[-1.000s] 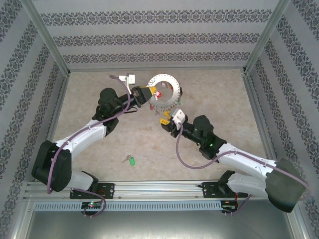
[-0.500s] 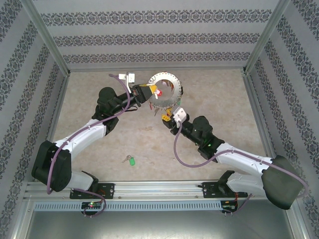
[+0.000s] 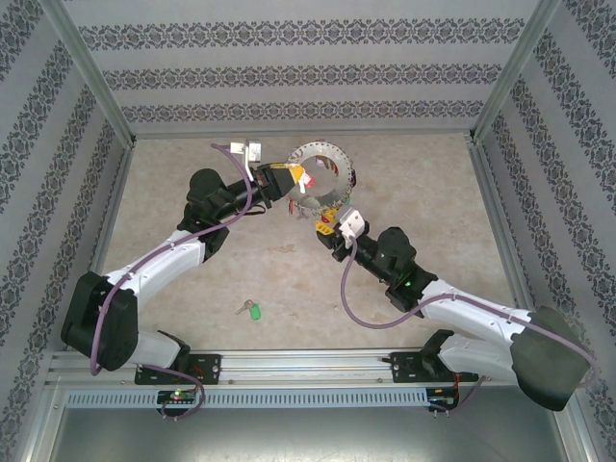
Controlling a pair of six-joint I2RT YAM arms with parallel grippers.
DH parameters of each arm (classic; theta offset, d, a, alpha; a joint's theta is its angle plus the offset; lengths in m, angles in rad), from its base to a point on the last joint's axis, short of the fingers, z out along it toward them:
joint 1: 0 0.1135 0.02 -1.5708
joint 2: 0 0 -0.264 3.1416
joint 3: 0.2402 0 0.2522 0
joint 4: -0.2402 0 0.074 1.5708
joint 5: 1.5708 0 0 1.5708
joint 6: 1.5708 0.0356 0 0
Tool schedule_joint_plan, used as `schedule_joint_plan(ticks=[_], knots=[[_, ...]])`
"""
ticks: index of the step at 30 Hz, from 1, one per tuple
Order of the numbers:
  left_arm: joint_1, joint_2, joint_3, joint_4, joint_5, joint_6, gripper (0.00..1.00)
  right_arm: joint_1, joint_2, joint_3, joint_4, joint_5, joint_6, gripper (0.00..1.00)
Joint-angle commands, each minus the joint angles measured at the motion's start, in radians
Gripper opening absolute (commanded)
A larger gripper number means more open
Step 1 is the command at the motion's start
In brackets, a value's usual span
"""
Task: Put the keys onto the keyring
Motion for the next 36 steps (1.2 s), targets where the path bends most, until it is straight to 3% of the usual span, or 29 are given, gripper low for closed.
schedule_joint_plan(ticks=[1,8,15,29,36], knots=[[-0.016,-0.016,0.038,0.132,0.039,0.053,0.04,0.000,-0.023,-0.026,0.048,0.014,0.004,0.29],[-0.019,-0.028,0.034,0.127,0.049,0.099,0.03,-0.001,-0.031,-0.037,0.049,-0.035,0.006,0.30],[-0.022,-0.050,0.020,0.103,0.041,0.161,0.01,-0.001,-0.051,-0.049,0.035,0.000,-0.004,0.30],[-0.024,-0.100,0.007,0.034,0.042,0.214,0.01,-0.001,-0.111,-0.063,-0.003,0.009,-0.014,0.18],[-0.025,-0.106,0.006,-0.003,0.045,0.238,0.01,0.005,-0.134,-0.051,-0.029,-0.018,-0.011,0.19]])
